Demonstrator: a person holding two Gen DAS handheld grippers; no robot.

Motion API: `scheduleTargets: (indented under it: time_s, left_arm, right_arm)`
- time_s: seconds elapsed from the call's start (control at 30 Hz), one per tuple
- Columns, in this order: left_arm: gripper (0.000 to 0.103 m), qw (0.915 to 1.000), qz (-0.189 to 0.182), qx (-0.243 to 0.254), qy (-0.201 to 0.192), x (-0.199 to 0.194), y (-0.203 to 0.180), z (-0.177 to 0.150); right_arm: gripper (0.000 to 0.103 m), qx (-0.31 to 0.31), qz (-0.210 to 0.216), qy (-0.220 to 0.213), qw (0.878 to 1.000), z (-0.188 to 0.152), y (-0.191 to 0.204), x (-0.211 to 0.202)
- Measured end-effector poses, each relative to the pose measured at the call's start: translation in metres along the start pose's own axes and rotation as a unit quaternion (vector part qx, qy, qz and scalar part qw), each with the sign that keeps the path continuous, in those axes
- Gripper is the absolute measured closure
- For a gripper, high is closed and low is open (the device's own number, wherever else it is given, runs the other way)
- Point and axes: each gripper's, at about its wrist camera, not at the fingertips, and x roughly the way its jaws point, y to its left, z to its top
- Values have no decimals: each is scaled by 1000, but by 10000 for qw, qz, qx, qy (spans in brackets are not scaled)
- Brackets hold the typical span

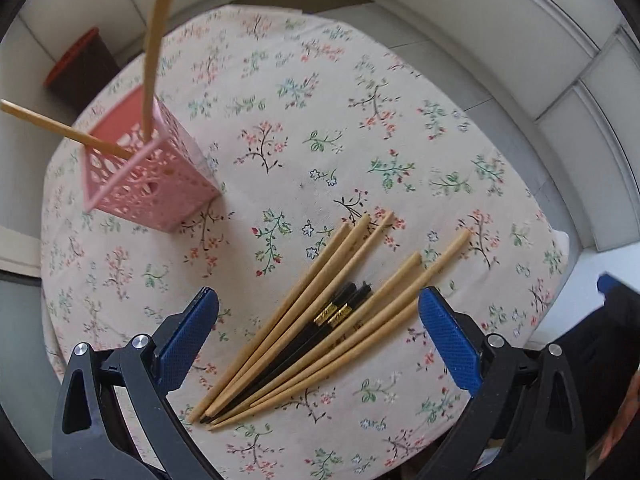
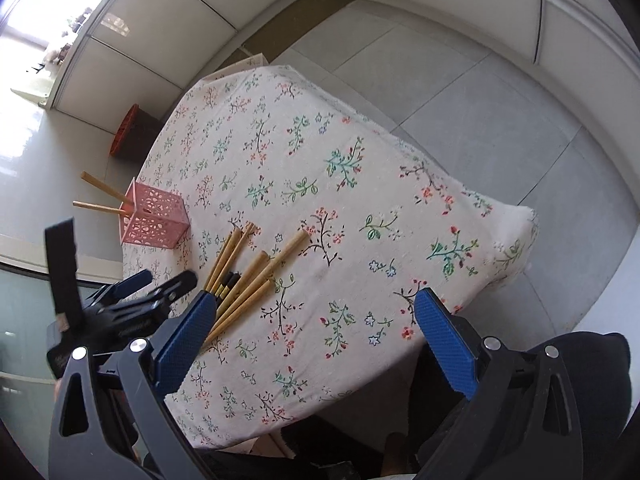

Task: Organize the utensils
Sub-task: 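Move both open tools down to the remaining chopstick pile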

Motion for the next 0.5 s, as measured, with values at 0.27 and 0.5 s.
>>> scheduleTargets:
  time_s: [0.27, 0.5]
  left_arm:
    - [21, 9992, 183, -159, 306, 33, 7, 21]
    - [52, 9984, 172, -180, 500, 48, 13, 21]
  right_arm:
    - [7, 90, 29, 353, 9993, 3, -4, 24]
    - [7, 224, 6, 457, 9987, 9, -10, 33]
